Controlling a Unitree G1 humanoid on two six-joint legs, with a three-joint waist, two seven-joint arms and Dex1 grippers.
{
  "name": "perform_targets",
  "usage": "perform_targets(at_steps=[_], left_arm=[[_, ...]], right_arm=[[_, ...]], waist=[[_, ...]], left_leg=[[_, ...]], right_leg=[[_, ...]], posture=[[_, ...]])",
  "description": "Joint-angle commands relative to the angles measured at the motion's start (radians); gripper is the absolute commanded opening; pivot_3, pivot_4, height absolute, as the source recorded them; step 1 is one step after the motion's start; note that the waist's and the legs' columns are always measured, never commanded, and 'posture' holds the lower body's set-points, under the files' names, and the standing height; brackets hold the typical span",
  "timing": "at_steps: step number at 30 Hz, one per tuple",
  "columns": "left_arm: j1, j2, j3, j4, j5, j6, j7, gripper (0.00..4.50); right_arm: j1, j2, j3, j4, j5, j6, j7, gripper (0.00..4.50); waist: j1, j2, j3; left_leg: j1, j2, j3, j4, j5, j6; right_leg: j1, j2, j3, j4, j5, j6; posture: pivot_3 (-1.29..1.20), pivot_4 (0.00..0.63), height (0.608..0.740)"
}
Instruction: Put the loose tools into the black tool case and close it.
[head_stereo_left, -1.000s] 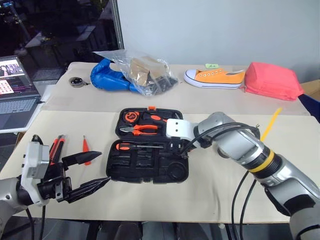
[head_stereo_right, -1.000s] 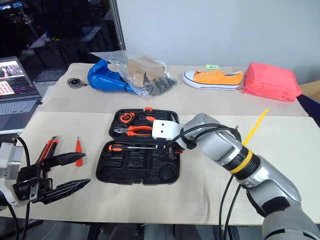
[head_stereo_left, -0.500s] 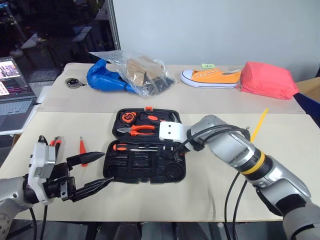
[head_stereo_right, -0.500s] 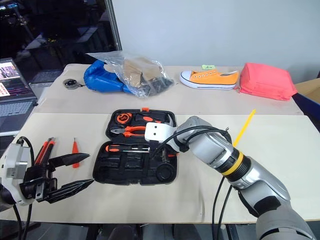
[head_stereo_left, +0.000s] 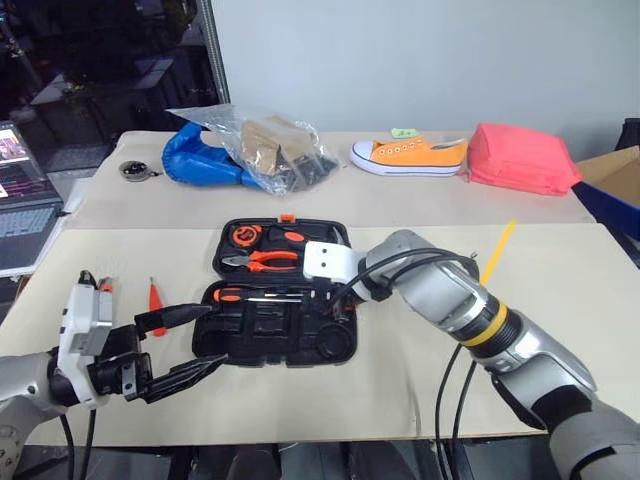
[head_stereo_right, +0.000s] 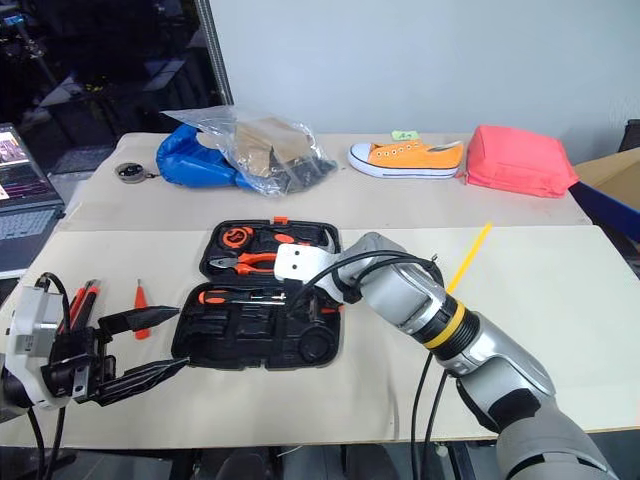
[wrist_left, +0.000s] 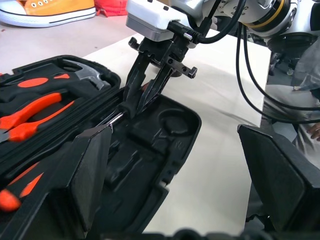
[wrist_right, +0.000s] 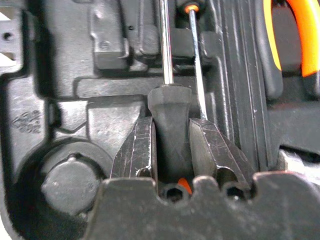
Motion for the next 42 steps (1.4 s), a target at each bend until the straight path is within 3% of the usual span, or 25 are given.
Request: perform_targets(at_steps=[1, 11, 23, 35, 37, 41, 42], left_arm=[[-0.001, 0.004, -0.002, -0.009, 0.004, -0.021, 0.002, 4.29], [0.001, 0.007, -0.001, -0.010, 0.003, -0.021, 0.005, 4.29], [0.015, 0.011, 0.011, -0.015, 0.003, -0.022, 0.005, 4.29], [0.016, 0.027, 0.016, -0.009, 0.002, -0.020, -0.002, 4.29], [0.016, 0.029, 0.016, -0.009, 0.003, -0.020, -0.002, 4.29], [0.018, 0.030, 0.017, -0.002, 0.006, -0.020, -0.004, 4.29], [0.019, 0.030, 0.018, 0.001, 0.008, -0.021, -0.006, 4.29]], right_arm=[[-0.028, 0.042, -0.047, -0.018, 0.032, -0.009, -0.011, 0.63], [-0.018, 0.091, -0.066, 0.053, 0.017, -0.043, -0.075, 0.63], [0.055, 0.028, -0.007, 0.059, -0.002, -0.061, -0.042, 0.63], [0.065, 0.048, 0.037, 0.088, -0.041, -0.094, -0.066, 0.63], [0.071, 0.029, 0.051, 0.081, -0.056, -0.138, -0.049, 1.65], [0.111, 0.000, -0.032, 0.017, -0.023, -0.271, -0.032, 2.85], [0.121, -0.001, -0.056, 0.005, -0.006, -0.305, -0.026, 2.85]], waist=[[-0.003, 0.000, 0.000], [0.001, 0.000, 0.000], [0.000, 0.000, 0.000], [-0.002, 0.000, 0.000], [-0.002, 0.000, 0.000], [0.001, 0.000, 0.000], [0.001, 0.000, 0.000]], left_leg=[[0.000, 0.000, 0.000, 0.000, 0.000, 0.000], [-0.004, -0.002, 0.000, 0.000, 0.000, 0.000], [-0.005, -0.002, 0.000, 0.000, 0.000, 0.000], [-0.005, -0.002, 0.000, 0.000, 0.000, 0.000], [-0.004, -0.002, 0.000, 0.000, 0.000, 0.000], [-0.004, -0.002, 0.000, 0.000, 0.000, 0.000], [-0.005, -0.002, 0.000, 0.000, 0.000, -0.001]], right_leg=[[0.000, 0.000, 0.000, 0.000, 0.000, 0.000], [-0.002, -0.005, -0.001, -0.001, 0.000, 0.000], [-0.003, -0.004, 0.000, -0.001, 0.000, 0.000], [-0.004, -0.003, 0.000, -0.001, 0.000, 0.000], [-0.003, -0.003, 0.000, -0.001, 0.000, 0.000], [-0.003, -0.004, 0.000, -0.001, 0.000, 0.001], [-0.003, -0.004, -0.001, -0.001, 0.000, 0.001]], posture=[[0.00, 0.150, 0.740], [0.00, 0.150, 0.740], [0.00, 0.150, 0.740], [0.00, 0.150, 0.740], [0.00, 0.150, 0.740], [0.00, 0.150, 0.740], [0.00, 0.150, 0.740]])
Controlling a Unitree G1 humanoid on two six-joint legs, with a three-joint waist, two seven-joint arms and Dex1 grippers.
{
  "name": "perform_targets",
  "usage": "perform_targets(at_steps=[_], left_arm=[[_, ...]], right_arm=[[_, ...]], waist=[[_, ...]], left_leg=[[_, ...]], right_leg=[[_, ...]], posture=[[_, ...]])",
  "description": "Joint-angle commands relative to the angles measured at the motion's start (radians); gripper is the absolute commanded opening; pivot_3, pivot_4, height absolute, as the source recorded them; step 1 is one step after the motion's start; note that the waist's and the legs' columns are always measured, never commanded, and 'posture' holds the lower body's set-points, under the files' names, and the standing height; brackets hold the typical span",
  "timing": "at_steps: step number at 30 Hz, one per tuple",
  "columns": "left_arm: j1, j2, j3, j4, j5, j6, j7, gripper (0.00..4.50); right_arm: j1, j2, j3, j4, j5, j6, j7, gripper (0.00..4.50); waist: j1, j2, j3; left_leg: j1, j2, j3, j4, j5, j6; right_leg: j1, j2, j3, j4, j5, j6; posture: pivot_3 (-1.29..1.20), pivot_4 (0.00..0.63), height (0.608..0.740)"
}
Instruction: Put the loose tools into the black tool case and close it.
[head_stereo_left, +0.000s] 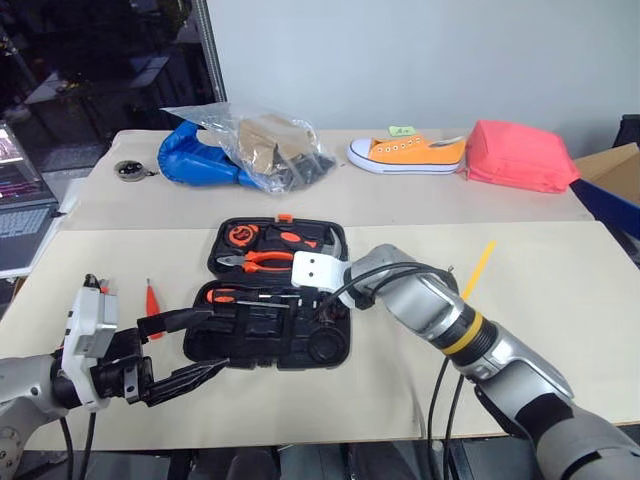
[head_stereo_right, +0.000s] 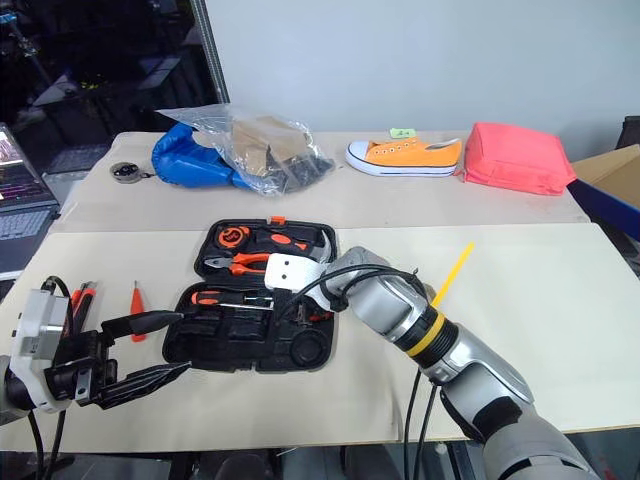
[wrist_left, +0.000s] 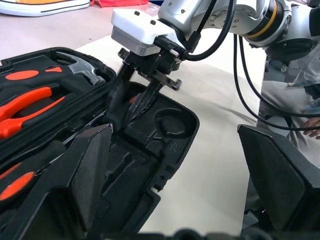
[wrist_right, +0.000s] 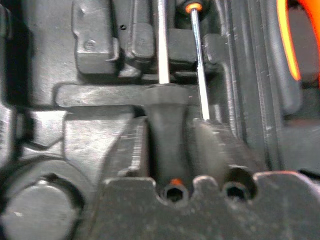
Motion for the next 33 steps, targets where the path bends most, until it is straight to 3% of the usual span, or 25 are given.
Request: perform_targets(at_steps=[1, 2, 5, 9, 11, 14, 20, 28, 33], left_arm=[[0.005, 0.012, 0.029, 0.002, 0.009, -0.022, -0.010, 4.29], [0.006, 0.010, 0.027, 0.003, 0.011, -0.022, -0.007, 4.29], [0.006, 0.004, 0.026, 0.012, 0.015, -0.022, 0.001, 4.29], [0.007, -0.002, 0.031, 0.021, 0.020, -0.026, 0.004, 4.29], [0.013, -0.010, 0.032, 0.015, 0.018, -0.026, 0.011, 4.29], [0.023, -0.017, 0.038, 0.010, 0.017, -0.024, 0.018, 4.29], [0.035, -0.019, 0.051, 0.007, 0.013, -0.018, 0.029, 4.29], [0.074, -0.029, 0.069, -0.015, 0.023, -0.027, 0.047, 4.29], [0.098, -0.041, 0.086, -0.035, 0.020, -0.029, 0.058, 4.29]], right_arm=[[0.051, 0.001, -0.072, -0.071, 0.066, -0.143, 0.042, 2.85], [0.089, 0.034, -0.162, -0.079, 0.160, -0.224, 0.067, 2.85], [0.134, 0.063, -0.287, -0.087, 0.270, -0.219, 0.070, 2.85], [0.191, 0.084, -0.376, -0.115, 0.324, -0.184, 0.006, 1.87], [0.251, 0.098, -0.397, -0.126, 0.301, -0.216, -0.062, 1.00], [0.331, 0.116, -0.387, -0.138, 0.244, -0.259, -0.157, 0.08], [0.415, 0.140, -0.285, -0.124, 0.139, -0.309, -0.241, 0.08], [0.384, 0.024, -0.072, 0.036, -0.092, -0.463, -0.175, 0.08], [0.370, 0.028, -0.071, 0.086, -0.115, -0.457, -0.169, 0.08]], waist=[[0.002, 0.000, 0.000], [0.003, 0.000, 0.000], [0.001, 0.000, 0.001], [0.003, 0.000, 0.001], [0.006, -0.001, 0.000], [0.011, -0.001, 0.000], [0.017, -0.001, 0.000], [0.022, -0.001, 0.000], [0.023, -0.004, -0.003]], left_leg=[[-0.001, 0.000, 0.000, 0.000, 0.000, 0.000], [-0.001, 0.000, 0.000, 0.000, 0.000, -0.001], [-0.002, -0.001, 0.000, -0.001, -0.001, -0.001], [-0.001, 0.000, -0.001, 0.000, -0.001, -0.001], [0.000, 0.000, -0.001, 0.000, -0.001, -0.002], [0.001, 0.000, 0.000, 0.000, -0.001, -0.002], [0.001, 0.000, 0.002, 0.000, -0.001, -0.002], [0.005, 0.001, 0.003, 0.000, -0.001, -0.002], [0.013, 0.002, 0.004, 0.000, -0.001, -0.002]], right_leg=[[0.000, 0.000, 0.000, 0.000, 0.000, 0.000], [-0.001, 0.000, 0.000, 0.000, 0.000, 0.001], [-0.001, 0.000, 0.000, -0.001, -0.001, 0.001], [0.000, 0.000, 0.000, 0.000, -0.001, 0.001], [0.001, 0.000, 0.000, 0.000, -0.001, 0.001], [0.002, 0.000, 0.001, 0.000, -0.001, 0.001], [0.000, 0.001, 0.002, 0.000, -0.001, 0.001], [0.004, 0.000, 0.002, 0.000, -0.002, 0.001], [0.007, 0.000, 0.002, 0.000, -0.005, 0.003]], posture=[[0.00, 0.150, 0.740], [0.00, 0.150, 0.740], [0.00, 0.150, 0.740], [0.00, 0.150, 0.740], [0.00, 0.150, 0.740], [0.00, 0.150, 0.740], [0.00, 0.150, 0.740], [0.00, 0.150, 0.740], [0.00, 0.150, 0.740]])
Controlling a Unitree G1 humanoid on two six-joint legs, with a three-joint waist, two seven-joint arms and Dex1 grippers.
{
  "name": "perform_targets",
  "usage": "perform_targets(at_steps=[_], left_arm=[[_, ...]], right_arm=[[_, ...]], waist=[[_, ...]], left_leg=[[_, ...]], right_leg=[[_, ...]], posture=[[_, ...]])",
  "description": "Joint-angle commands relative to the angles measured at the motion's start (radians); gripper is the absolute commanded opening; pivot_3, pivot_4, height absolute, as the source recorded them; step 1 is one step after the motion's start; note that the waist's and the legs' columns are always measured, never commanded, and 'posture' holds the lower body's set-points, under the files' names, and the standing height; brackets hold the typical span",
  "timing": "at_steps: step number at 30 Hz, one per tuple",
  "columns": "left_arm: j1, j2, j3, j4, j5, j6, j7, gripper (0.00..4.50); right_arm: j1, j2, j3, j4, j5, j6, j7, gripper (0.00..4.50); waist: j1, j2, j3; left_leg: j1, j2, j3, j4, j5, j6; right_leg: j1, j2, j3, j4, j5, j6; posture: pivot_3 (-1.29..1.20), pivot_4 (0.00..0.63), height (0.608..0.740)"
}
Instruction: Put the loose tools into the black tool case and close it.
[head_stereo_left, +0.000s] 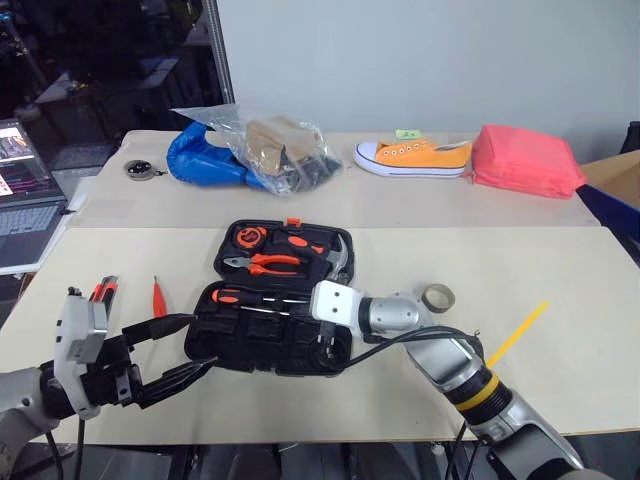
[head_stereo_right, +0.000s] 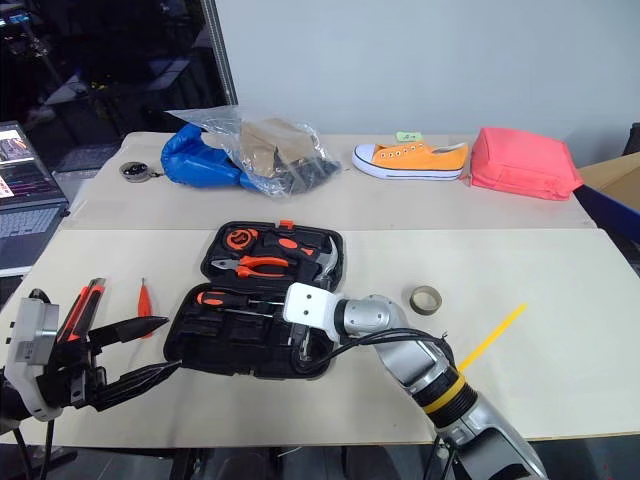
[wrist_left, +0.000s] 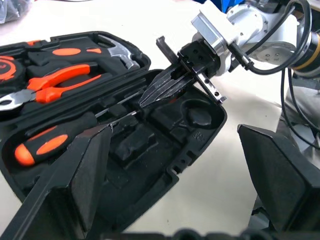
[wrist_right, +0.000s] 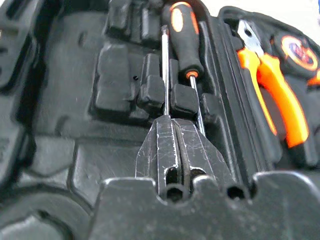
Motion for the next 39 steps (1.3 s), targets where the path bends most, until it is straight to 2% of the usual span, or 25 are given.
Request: perform_targets(at_steps=[1, 2, 4, 6, 8, 10, 12, 13, 15, 17, 21, 22, 28, 35, 38, 39], left_arm=[[0.016, -0.012, 0.043, -0.043, -0.003, -0.025, 0.017, 4.29], [0.020, -0.014, 0.047, -0.045, -0.003, -0.026, 0.020, 4.29], [0.024, -0.035, 0.062, -0.052, -0.013, -0.015, 0.068, 4.29], [0.021, -0.067, 0.075, -0.058, -0.018, 0.014, 0.171, 4.29], [0.000, -0.116, 0.091, -0.055, 0.011, 0.031, 0.321, 4.29], [-0.037, -0.142, 0.084, -0.056, 0.117, 0.049, 0.496, 4.29], [-0.083, -0.116, 0.079, -0.063, 0.157, 0.208, 0.687, 4.29], [-0.114, -0.098, 0.082, -0.048, 0.127, 0.299, 0.744, 4.29], [-0.184, -0.047, 0.082, -0.004, 0.076, 0.451, 0.797, 4.29], [-0.262, -0.021, 0.081, 0.036, 0.068, 0.518, 0.836, 4.29], [-0.423, -0.003, 0.059, 0.134, 0.045, 0.714, 0.912, 4.29], [-0.462, -0.009, 0.037, 0.146, 0.049, 0.756, 0.933, 4.29], [-0.663, -0.146, -0.053, 0.187, 0.150, 0.910, 1.106, 4.29], [-0.685, -0.303, -0.117, 0.191, 0.318, 0.935, 1.223, 4.29], [-0.694, -0.370, -0.126, 0.210, 0.341, 0.921, 1.210, 3.65], [-0.700, -0.387, -0.128, 0.209, 0.353, 0.920, 1.208, 3.22]], right_arm=[[0.045, -0.005, 0.007, 0.075, -0.007, 0.043, 0.024, 0.08], [0.049, 0.003, -0.004, 0.067, 0.005, 0.039, 0.024, 0.08], [0.083, 0.068, -0.109, -0.024, 0.142, 0.081, 0.009, 0.08], [0.105, 0.104, -0.203, -0.108, 0.244, 0.065, 0.003, 0.08], [0.102, 0.126, -0.307, -0.203, 0.399, 0.144, 0.022, 0.08], [0.086, 0.095, -0.369, -0.280, 0.510, 0.191, 0.075, 0.61], [0.070, 0.037, -0.410, -0.322, 0.590, 0.220, 0.147, 1.16], [0.065, 0.000, -0.428, -0.332, 0.624, 0.230, 0.188, 1.50], [0.055, -0.072, -0.458, -0.336, 0.668, 0.242, 0.259, 2.16], [0.045, -0.125, -0.485, -0.329, 0.700, 0.244, 0.304, 2.87], [0.035, -0.199, -0.502, -0.297, 0.703, 0.226, 0.352, 4.21], [0.040, -0.212, -0.497, -0.293, 0.692, 0.214, 0.360, 4.42], [0.078, -0.248, -0.505, -0.289, 0.666, 0.149, 0.377, 4.42], [0.114, -0.272, -0.529, -0.306, 0.666, 0.108, 0.378, 4.42], [0.123, -0.282, -0.540, -0.307, 0.675, 0.101, 0.381, 4.50], [0.124, -0.284, -0.543, -0.304, 0.675, 0.098, 0.381, 4.50]], waist=[[0.000, -0.001, 0.000], [0.001, -0.001, 0.000], [0.003, -0.001, -0.001], [0.004, -0.001, 0.000], [0.004, 0.000, 0.003], [0.003, 0.000, 0.004], [0.004, 0.000, 0.004], [0.004, -0.001, 0.003], [0.007, -0.002, 0.004], [0.010, -0.002, 0.005], [0.006, -0.003, 0.006], [0.004, -0.003, 0.006], [0.007, -0.004, 0.006], [0.016, -0.004, 0.007], [0.027, -0.003, 0.006], [0.028, -0.003, 0.006]], left_leg=[[0.002, 0.000, 0.000, 0.000, 0.000, 0.000], [0.003, 0.001, 0.000, 0.000, 0.000, 0.000], [0.005, 0.002, 0.000, 0.000, 0.000, -0.001], [0.004, 0.004, 0.000, 0.000, 0.000, -0.001], [0.002, 0.004, -0.001, 0.000, 0.000, -0.001], [-0.002, 0.004, -0.002, 0.000, 0.000, -0.001], [-0.005, 0.003, -0.004, 0.001, 0.000, -0.001], [-0.005, 0.003, -0.004, 0.001, 0.000, -0.001], [-0.005, 0.003, -0.005, 0.000, 0.000, -0.001], [-0.006, 0.002, -0.004, 0.000, 0.000, -0.001], [-0.009, -0.001, -0.004, 0.000, 0.000, -0.001], [-0.009, -0.001, -0.003, 0.000, 0.000, -0.001], [-0.011, -0.006, -0.005, -0.001, -0.001, -0.001], [-0.014, -0.010, -0.011, 0.000, -0.002, -0.003], [-0.013, -0.012, -0.013, 0.000, -0.002, -0.003], [-0.012, -0.012, -0.012, 0.000, -0.002, -0.003]], right_leg=[[0.001, 0.000, 0.000, 0.000, -0.001, -0.002], [0.003, 0.000, 0.000, 0.000, -0.005, -0.005], [0.006, 0.000, 0.000, 0.000, -0.006, -0.005], [0.009, 0.000, 0.000, 0.000, -0.006, -0.005], [0.007, 0.000, 0.000, 0.000, -0.005, -0.003], [0.003, 0.000, 0.001, 0.001, -0.001, 0.004], [0.001, 0.000, 0.001, 0.000, 0.000, 0.004], [0.001, 0.001, 0.001, 0.000, 0.000, 0.004], [0.002, 0.001, -0.001, 0.000, 0.000, 0.004], [0.001, 0.001, -0.002, 0.000, 0.000, 0.004], [-0.002, 0.001, -0.002, 0.000, 0.002, 0.001], [-0.002, 0.001, -0.001, 0.000, 0.002, 0.001], [-0.002, -0.001, -0.002, 0.000, 0.003, 0.000], [-0.003, -0.005, -0.001, 0.000, 0.003, 0.003], [-0.002, -0.006, -0.001, 0.000, 0.003, 0.004], [-0.001, -0.007, -0.001, 0.000, 0.003, 0.004]], posture=[[0.00, 0.150, 0.740], [0.00, 0.150, 0.740], [0.00, 0.150, 0.740], [0.00, 0.150, 0.740], [0.00, 0.150, 0.740], [0.00, 0.150, 0.740], [0.00, 0.150, 0.740], [0.00, 0.150, 0.740], [0.00, 0.150, 0.740], [0.00, 0.150, 0.740], [0.00, 0.150, 0.740], [0.00, 0.150, 0.740], [0.00, 0.150, 0.740], [0.00, 0.150, 0.740], [0.00, 0.150, 0.740], [0.00, 0.150, 0.740]])
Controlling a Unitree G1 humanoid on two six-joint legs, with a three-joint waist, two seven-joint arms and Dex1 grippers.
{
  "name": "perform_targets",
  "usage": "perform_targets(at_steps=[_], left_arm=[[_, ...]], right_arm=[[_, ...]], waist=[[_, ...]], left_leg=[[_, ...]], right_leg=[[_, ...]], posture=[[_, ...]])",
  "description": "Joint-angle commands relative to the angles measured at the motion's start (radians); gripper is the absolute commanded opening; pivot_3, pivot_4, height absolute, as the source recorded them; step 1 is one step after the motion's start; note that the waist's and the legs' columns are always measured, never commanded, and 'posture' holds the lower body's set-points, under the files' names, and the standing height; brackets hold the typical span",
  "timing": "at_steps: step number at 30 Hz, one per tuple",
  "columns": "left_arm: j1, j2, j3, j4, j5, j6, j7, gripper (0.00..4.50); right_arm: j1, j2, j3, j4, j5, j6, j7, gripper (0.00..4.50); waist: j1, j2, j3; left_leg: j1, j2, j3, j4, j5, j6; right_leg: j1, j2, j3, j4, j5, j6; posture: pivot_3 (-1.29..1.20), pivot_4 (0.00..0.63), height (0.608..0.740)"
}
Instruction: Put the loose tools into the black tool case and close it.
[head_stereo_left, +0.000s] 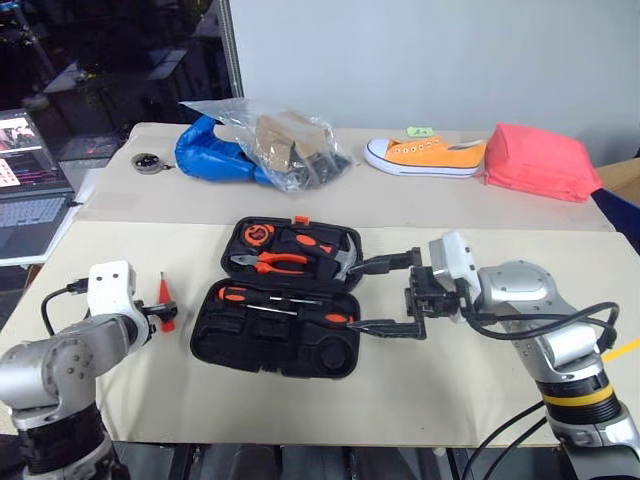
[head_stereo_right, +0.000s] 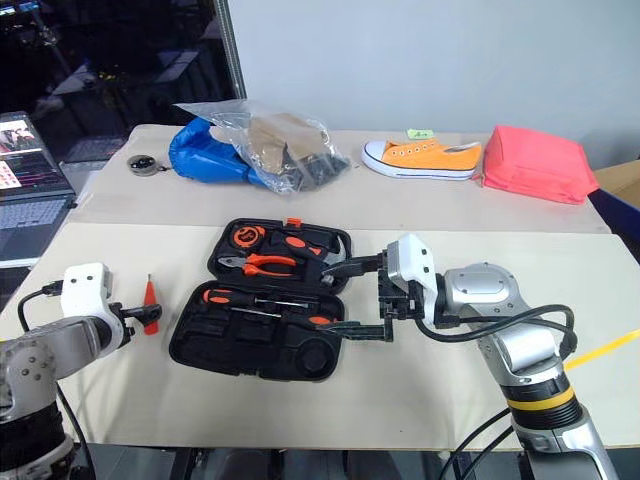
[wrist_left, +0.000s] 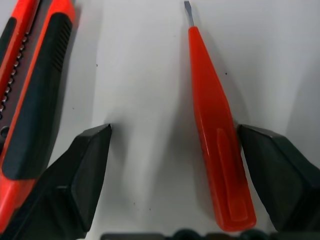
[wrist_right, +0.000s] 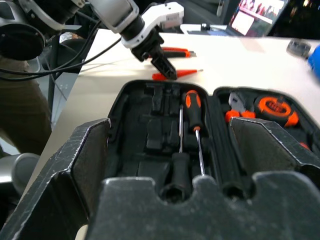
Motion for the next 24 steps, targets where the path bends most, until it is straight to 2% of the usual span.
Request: perform_targets(at_steps=[1, 6, 8, 9, 12, 16, 18, 20, 24], left_arm=[[-0.004, -0.044, -0.018, 0.009, 0.035, 0.006, -0.010, 2.91], [0.014, -0.054, -0.018, -0.008, 0.071, -0.018, -0.046, 0.87], [0.035, -0.054, 0.005, -0.031, 0.040, -0.073, -0.115, 0.44], [0.042, -0.057, 0.016, -0.042, 0.022, -0.096, -0.146, 0.44], [0.122, 0.039, 0.018, -0.080, 0.009, -0.228, -0.294, 0.44], [0.168, 0.268, 0.018, -0.115, -0.108, -0.373, -0.667, 0.44], [0.205, 0.420, -0.082, -0.124, -0.078, -0.508, -0.874, 0.44], [0.208, 0.534, -0.184, -0.108, -0.039, -0.639, -1.043, 0.44], [0.113, 0.659, -0.417, 0.006, 0.124, -0.937, -1.258, 0.44]], right_arm=[[0.003, -0.015, -0.039, -0.027, 0.016, -0.029, 0.004, 4.50], [0.006, -0.017, -0.039, -0.027, 0.011, -0.032, 0.001, 4.50], [0.009, -0.016, -0.036, -0.029, 0.008, -0.031, -0.004, 4.50], [0.010, -0.016, -0.036, -0.030, 0.008, -0.030, -0.006, 4.50], [0.012, -0.013, -0.038, -0.033, 0.009, -0.025, -0.017, 4.50], [0.036, -0.020, -0.048, -0.046, 0.011, -0.023, -0.022, 4.50], [0.052, -0.028, -0.054, -0.057, 0.015, -0.016, -0.029, 4.50], [0.073, -0.037, -0.060, -0.071, 0.013, -0.017, -0.035, 4.50], [0.114, -0.063, -0.089, -0.116, 0.029, 0.004, -0.058, 4.50]], waist=[[0.002, 0.000, 0.000], [0.002, 0.000, 0.000], [0.002, 0.000, 0.000], [0.002, 0.000, 0.000], [0.002, 0.000, 0.000], [0.000, -0.005, 0.002], [0.001, -0.003, 0.003], [0.004, -0.001, 0.003], [0.009, 0.001, 0.003]], left_leg=[[0.001, -0.001, 0.000, 0.000, 0.000, 0.000], [0.005, -0.002, 0.002, 0.001, 0.000, -0.001], [0.007, -0.002, 0.003, 0.001, 0.000, -0.001], [0.008, -0.002, 0.003, 0.001, 0.000, -0.001], [0.007, -0.001, 0.003, 0.001, 0.000, -0.001], [0.004, 0.001, 0.003, 0.000, 0.000, -0.001], [0.003, 0.001, 0.003, 0.000, 0.001, -0.001], [0.003, 0.000, 0.005, -0.002, 0.001, -0.001], [0.002, -0.002, 0.010, -0.005, 0.001, -0.001]], right_leg=[[0.001, 0.000, 0.000, 0.000, 0.000, 0.000], [0.007, 0.000, 0.000, -0.001, 0.000, 0.001], [0.010, 0.000, -0.001, -0.001, 0.000, 0.002], [0.010, 0.000, -0.001, -0.002, 0.000, 0.002], [0.010, -0.001, -0.001, -0.003, 0.000, 0.002], [0.007, 0.001, -0.002, -0.005, 0.001, 0.001], [0.005, 0.001, -0.002, -0.005, 0.001, 0.000], [0.005, -0.001, -0.002, -0.007, 0.001, 0.000], [0.002, -0.007, -0.002, -0.008, 0.000, 0.002]], posture=[[0.00, 0.150, 0.740], [0.00, 0.150, 0.740], [0.00, 0.150, 0.740], [0.00, 0.150, 0.740], [0.00, 0.150, 0.740], [0.00, 0.150, 0.740], [0.00, 0.150, 0.740], [0.00, 0.150, 0.740], [0.00, 0.150, 0.740]])
